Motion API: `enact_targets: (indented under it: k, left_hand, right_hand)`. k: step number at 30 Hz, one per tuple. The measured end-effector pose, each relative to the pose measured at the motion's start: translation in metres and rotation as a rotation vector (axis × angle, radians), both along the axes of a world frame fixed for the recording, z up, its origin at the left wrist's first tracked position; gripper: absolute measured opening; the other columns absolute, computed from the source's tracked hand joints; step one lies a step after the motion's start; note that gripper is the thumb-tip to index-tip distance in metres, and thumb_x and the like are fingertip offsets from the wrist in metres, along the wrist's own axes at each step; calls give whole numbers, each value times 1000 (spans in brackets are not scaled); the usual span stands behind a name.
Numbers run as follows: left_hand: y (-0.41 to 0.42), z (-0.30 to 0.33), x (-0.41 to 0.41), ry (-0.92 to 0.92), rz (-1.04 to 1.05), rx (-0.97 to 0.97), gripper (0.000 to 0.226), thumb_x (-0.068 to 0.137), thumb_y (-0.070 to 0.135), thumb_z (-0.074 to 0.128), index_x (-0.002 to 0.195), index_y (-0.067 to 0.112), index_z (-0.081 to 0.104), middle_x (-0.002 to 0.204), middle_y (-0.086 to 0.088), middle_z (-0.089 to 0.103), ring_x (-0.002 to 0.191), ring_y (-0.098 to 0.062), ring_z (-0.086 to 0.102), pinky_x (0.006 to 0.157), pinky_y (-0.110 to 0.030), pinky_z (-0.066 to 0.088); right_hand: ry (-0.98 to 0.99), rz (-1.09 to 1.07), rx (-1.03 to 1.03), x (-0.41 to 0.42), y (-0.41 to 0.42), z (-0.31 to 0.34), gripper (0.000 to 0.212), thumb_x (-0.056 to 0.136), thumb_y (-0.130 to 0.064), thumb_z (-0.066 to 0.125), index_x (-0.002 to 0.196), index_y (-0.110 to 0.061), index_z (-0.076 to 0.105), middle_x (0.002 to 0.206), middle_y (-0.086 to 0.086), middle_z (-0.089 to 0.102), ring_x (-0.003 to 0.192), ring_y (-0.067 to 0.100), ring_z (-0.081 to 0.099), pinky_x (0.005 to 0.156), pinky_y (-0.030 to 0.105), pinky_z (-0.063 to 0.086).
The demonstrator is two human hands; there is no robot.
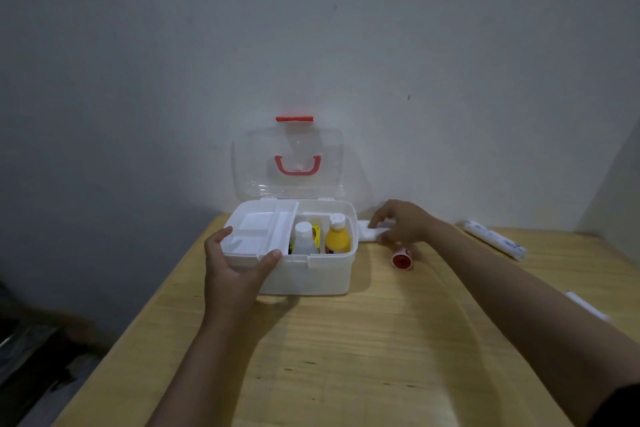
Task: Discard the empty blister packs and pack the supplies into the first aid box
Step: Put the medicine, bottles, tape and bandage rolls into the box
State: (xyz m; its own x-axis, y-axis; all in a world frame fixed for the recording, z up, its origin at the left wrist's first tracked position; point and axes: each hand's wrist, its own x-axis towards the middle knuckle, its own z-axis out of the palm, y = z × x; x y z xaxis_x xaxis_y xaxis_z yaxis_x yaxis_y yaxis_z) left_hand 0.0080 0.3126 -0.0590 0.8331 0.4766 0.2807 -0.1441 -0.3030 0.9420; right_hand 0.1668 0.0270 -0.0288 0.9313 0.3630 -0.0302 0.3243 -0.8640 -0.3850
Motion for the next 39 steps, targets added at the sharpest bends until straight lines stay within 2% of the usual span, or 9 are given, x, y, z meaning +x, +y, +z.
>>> enact_targets:
  k: [3, 8, 12, 17, 22, 25, 30, 34, 39]
  left_hand:
    - [0, 0, 1, -5, 9, 1, 81, 68, 30, 81, 133, 29, 32, 129, 7, 34, 119, -18, 39, 92, -38, 49]
    - [-1, 0, 0, 0, 2, -3, 81, 69, 30, 82, 132, 29, 32, 133, 3, 37, 120, -20, 41, 93, -40, 49]
    - [-1, 2, -1, -7, 1, -3, 80, 67, 30, 82, 130, 29, 33, 130, 5, 37, 121, -21, 42, 93, -41, 49]
    - [-2, 3, -2, -4, -1, -10, 83, 67, 31, 83, 133, 27, 33, 138, -1, 38, 123, -21, 41, 94, -39, 49]
    - [-2, 4, -3, -22, 1, -14, 84, 66, 31, 83, 133, 26, 33, 133, 3, 37, 119, -16, 39, 89, -32, 48]
    - [-3, 3, -3, -26, 4, -12, 84, 65, 32, 84, 133, 25, 34, 132, 5, 37, 119, -14, 38, 88, -29, 44]
    - [-2, 2, -1, -17, 16, -10, 84, 63, 35, 85, 130, 29, 35, 135, 4, 38, 122, -17, 39, 93, -34, 46]
    - [-2, 1, -1, -12, 21, -5, 83, 64, 34, 84, 131, 29, 34, 136, 4, 37, 121, -16, 39, 88, -30, 47]
    - [-1, 0, 0, -10, 14, -2, 84, 65, 33, 84, 131, 30, 33, 139, 1, 37, 121, -17, 39, 88, -32, 48]
  right_hand:
    - [22, -6, 31, -2, -7, -3, 33, 72, -24, 77, 104, -25, 71, 114, 0, 53, 105, 18, 53, 88, 30, 45]
    - [18, -56, 88, -10, -19, -11, 28, 74, -25, 75, 101, -32, 69, 125, -1, 56, 112, 17, 51, 89, 26, 39]
    - [-101, -107, 93, -23, -26, 1, 25, 76, -22, 73, 101, -25, 71, 126, 2, 57, 116, 21, 52, 92, 28, 40]
    - [-323, -26, -7, -39, -37, 54, 30, 73, -18, 75, 102, -23, 73, 106, 9, 62, 97, 27, 59, 82, 35, 47]
    - [-510, 105, 4, -58, -14, 111, 31, 74, -16, 75, 104, -20, 73, 106, 6, 60, 90, 20, 56, 76, 33, 47]
    - [-495, 222, -99, -62, 10, 126, 33, 73, -12, 73, 105, -21, 72, 108, 2, 61, 89, 13, 53, 76, 31, 48]
    - [-375, 304, -327, -55, 40, 120, 33, 73, -8, 69, 103, -21, 71, 111, 3, 61, 97, 21, 57, 81, 36, 50]
    - [-274, 299, -329, -49, 58, 113, 34, 71, -5, 66, 101, -20, 60, 96, -3, 57, 88, 19, 52, 70, 30, 45]
    - [-224, 329, -397, -40, 73, 111, 42, 73, -5, 67, 112, -19, 62, 110, 0, 60, 92, 15, 47, 74, 25, 38]
